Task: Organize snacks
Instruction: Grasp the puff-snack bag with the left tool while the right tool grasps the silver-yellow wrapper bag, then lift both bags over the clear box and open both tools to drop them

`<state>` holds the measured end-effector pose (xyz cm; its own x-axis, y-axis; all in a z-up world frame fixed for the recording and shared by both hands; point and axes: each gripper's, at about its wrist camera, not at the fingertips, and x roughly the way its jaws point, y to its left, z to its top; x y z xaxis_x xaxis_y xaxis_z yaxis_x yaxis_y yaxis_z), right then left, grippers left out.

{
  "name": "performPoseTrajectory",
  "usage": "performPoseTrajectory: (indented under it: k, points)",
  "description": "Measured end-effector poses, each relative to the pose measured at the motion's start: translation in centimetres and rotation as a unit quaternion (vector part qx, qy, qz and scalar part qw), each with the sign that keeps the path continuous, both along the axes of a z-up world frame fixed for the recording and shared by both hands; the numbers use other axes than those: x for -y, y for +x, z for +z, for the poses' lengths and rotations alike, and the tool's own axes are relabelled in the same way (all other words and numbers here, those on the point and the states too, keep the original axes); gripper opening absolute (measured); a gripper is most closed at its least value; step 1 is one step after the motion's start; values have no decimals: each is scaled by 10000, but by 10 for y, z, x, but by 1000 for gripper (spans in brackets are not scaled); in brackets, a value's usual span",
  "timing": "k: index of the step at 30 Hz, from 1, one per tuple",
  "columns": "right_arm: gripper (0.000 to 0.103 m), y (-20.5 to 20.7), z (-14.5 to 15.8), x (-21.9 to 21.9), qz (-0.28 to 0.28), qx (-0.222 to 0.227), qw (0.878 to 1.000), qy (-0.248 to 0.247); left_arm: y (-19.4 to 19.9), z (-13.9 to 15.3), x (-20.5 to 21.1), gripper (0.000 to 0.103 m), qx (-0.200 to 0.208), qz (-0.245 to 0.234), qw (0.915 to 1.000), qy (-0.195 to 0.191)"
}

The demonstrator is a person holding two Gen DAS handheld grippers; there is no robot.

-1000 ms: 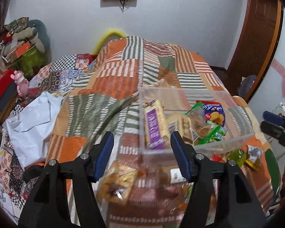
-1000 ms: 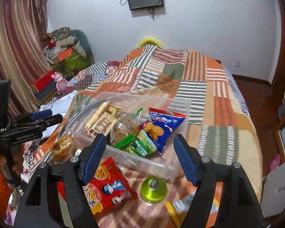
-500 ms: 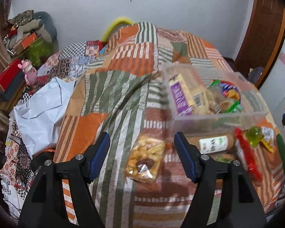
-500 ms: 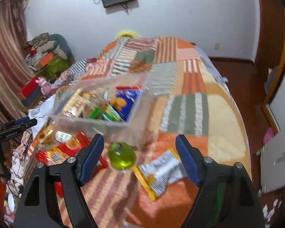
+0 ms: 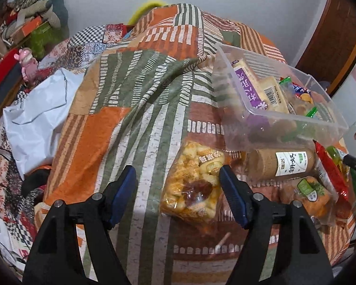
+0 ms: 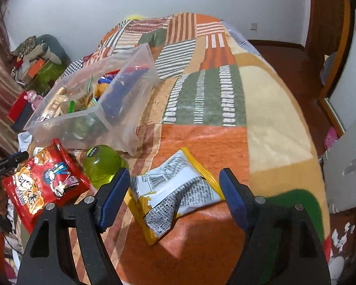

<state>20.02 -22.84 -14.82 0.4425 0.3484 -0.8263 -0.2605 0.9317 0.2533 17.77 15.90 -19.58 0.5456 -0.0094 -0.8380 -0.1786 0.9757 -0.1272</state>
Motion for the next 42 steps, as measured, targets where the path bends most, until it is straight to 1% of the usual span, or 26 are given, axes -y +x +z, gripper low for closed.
performPoseTrajectory:
  k: [3,5,7,10,11,12,13,14,15,16,17,19,22,23,24,26,28,30,32,33,35,38,41,42]
  points:
    - [75,1,-2,-6,70,20,9999,76,4,-4,3,72,-72,-67,9999,-114]
    - [75,0,-1,-11,137,83,9999,62,6,-8,9,72,-119,-168,9998,-12]
    - [72,-2,1,-16,272,146,9995,97,9,-13,15,72,-181,-231,9995,153]
    - [62,-4,3,-20,421,213,9989,81,13,-22,19,72,-258,-210,9991,251]
    - [50,-5,3,-24,617,198,9979,93,14,-23,19,72,-240,-188,9992,260]
    - [44,-6,1,-27,695,157,9974,69,15,-23,19,70,-208,-175,9993,261]
    - [43,-7,0,-28,706,173,9973,32,15,-23,19,66,-162,-175,9994,248]
    - [43,-7,0,-28,711,188,9973,13,15,-23,20,57,-126,-194,9995,233]
    - [43,-8,0,-27,712,178,9973,15,16,-23,21,50,-112,-194,9994,257]
    - [43,-8,-1,-27,708,162,9974,28,16,-23,22,46,-87,-205,9993,286]
    - [43,-8,0,-26,693,142,9975,35,15,-23,23,45,-74,-208,9993,303]
    - [43,-5,1,-24,612,90,9981,38,13,-22,24,45,-47,-194,9993,327]
    - [44,-8,7,-15,350,83,9993,120,4,-20,26,45,6,-165,9992,361]
    - [46,-9,9,-13,286,97,9994,141,0,-18,26,45,36,-146,9992,379]
    - [50,-11,11,-11,219,114,9995,183,-4,-17,26,45,61,-140,9991,392]
    - [54,-14,12,-7,140,135,9996,211,-12,-11,27,44,135,-120,9989,433]
    - [54,-15,8,-8,168,105,9997,108,-17,-5,27,44,209,-90,9987,463]
    - [60,-13,4,-10,132,-10,9998,172,-22,2,27,44,292,-53,9984,485]
    - [60,-10,-1,-13,158,-138,9994,280,-27,11,27,44,399,-14,9980,487]
    - [63,-8,-4,-16,148,-156,9994,282,-29,15,28,44,445,1,9978,484]
    - [65,-8,-7,-22,165,-142,9995,227,-33,22,29,44,528,3,9975,463]
    - [66,-10,-8,-27,217,-101,9996,138,-35,30,34,44,618,-38,9967,517]
    - [66,-10,-11,-21,201,-196,9992,282,-35,38,41,44,709,-105,9960,535]
    - [64,-10,-12,-20,206,-219,9990,318,-35,41,43,44,744,-130,9958,519]
